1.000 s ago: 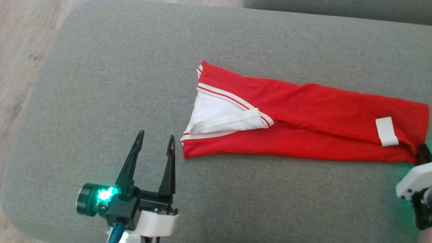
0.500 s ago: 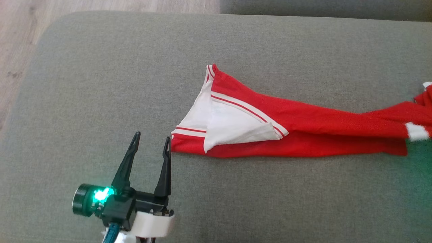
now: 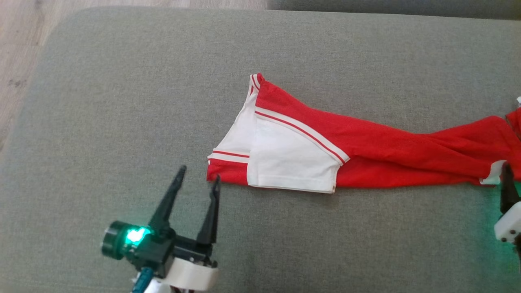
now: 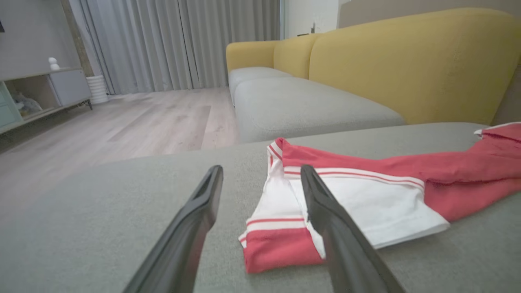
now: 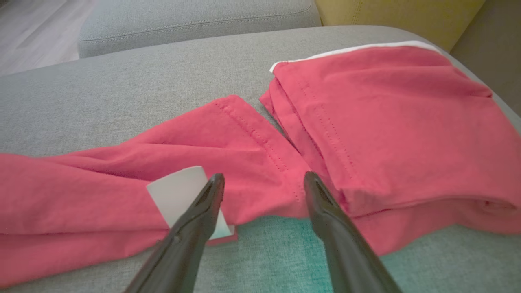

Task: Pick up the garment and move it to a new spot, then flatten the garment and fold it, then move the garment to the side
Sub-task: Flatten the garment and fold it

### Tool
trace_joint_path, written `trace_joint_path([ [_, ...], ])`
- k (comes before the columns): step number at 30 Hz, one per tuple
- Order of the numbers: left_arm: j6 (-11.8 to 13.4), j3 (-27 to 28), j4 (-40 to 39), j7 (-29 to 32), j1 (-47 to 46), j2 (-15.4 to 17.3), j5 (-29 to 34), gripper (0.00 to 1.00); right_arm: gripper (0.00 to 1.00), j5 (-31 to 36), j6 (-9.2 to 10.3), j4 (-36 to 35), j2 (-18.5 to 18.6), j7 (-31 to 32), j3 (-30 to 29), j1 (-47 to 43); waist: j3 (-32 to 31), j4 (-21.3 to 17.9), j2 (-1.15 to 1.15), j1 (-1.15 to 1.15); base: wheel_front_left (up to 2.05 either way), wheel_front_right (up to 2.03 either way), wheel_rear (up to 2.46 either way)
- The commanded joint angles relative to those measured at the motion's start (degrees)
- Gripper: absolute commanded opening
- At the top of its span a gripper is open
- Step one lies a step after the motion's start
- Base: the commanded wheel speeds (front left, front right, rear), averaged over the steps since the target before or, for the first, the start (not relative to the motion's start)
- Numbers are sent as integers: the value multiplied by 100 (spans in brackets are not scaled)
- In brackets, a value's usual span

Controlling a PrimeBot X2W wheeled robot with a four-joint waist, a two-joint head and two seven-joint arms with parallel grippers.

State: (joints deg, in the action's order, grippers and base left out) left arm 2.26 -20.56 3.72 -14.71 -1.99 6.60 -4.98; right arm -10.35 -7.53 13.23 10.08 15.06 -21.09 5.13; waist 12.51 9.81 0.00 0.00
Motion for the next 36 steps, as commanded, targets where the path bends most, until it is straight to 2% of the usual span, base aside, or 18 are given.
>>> trace_joint_path([
  [1, -111, 89, -7, -29, -199, -49, 15, 100, 100, 61, 4, -250, 60, -75, 82, 13, 15, -17, 0, 0, 0, 0, 0],
  [4, -377, -90, 415, -29, -355, -134, -104, 100, 100, 26, 4, -210, 78, -118, 119, 15, 58, -68, 0, 0, 0, 0, 0],
  [7, -622, -218, 909, -21, -561, -255, -487, 100, 100, -14, 4, -177, 85, -140, 173, 24, 99, -150, 0, 0, 0, 0, 0],
  [12, -855, -562, 1553, 232, -982, -331, -1006, 100, 100, -59, 4, -155, 109, -179, 238, 53, 209, -316, 0, 0, 0, 0, 0],
  [17, -878, -637, 1968, 468, -1316, -346, -1271, 100, 100, -115, 4, -82, 163, -263, 265, 90, 340, -434, 0, 0, 0, 0, 0],
  [21, -673, -527, 2242, 510, -1498, -347, -1285, 100, 100, -127, 4, -80, 157, -302, 290, 116, 425, -508, 0, 0, 0, 0, 0],
  [27, -755, -612, 2426, 626, -1566, -351, -1428, 100, 100, -122, 4, -69, 171, -321, 269, 120, 471, -553, 0, 0, 0, 0, 0],
  [28, -782, -643, 2424, 644, -1567, -351, -1461, 75, 100, -119, 4, -68, 170, -324, 267, 120, 472, -560, 0, 0, 0, 0, 0],
  [30, -830, -682, 2352, 645, -1552, -349, -1553, 0, 100, -130, 4, -47, 188, -338, 266, 127, 471, -567, 0, 0, 0, 0, 0],
  [36, -878, -686, 1916, 508, -1560, -188, -1640, 0, 100, -275, 4, -45, 203, -334, 360, 97, 446, -532, 0, 0, 0, 0, 0],
])
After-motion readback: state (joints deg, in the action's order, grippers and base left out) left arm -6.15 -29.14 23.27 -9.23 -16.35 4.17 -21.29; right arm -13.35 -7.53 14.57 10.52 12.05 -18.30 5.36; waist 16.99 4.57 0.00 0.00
